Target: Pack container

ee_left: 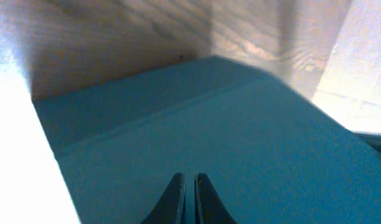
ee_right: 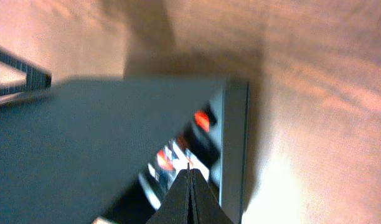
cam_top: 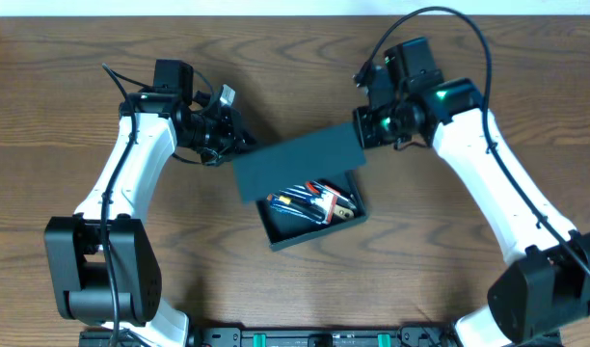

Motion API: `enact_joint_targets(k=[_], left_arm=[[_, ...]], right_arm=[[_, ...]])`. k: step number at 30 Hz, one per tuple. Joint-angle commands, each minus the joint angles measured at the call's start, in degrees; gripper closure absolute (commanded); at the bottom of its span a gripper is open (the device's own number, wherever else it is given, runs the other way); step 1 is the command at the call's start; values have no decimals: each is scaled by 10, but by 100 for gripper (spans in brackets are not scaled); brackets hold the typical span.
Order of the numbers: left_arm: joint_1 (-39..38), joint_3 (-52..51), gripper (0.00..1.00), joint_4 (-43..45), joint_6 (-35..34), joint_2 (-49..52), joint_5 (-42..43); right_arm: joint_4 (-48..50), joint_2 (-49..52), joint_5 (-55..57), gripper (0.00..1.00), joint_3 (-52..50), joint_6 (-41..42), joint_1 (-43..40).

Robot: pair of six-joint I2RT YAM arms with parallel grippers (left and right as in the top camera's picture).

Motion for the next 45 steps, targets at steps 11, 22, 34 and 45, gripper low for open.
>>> enact_joint_targets(k=[11, 22, 34, 45], left_arm=[[-2, 5, 94, -57, 62, -7, -88], [-2, 5, 94, -60, 78, -12, -143], [-2, 5, 1, -86, 89, -105, -144], [-3, 5, 1, -187, 89, -322, -231]], right_arm=[[-137, -55, 101, 99, 4, 10, 46], [-198, -55, 175, 99, 4, 39, 46], [-184, -132, 175, 1, 4, -22, 46], [-161, -346, 175, 1, -25, -115, 45]])
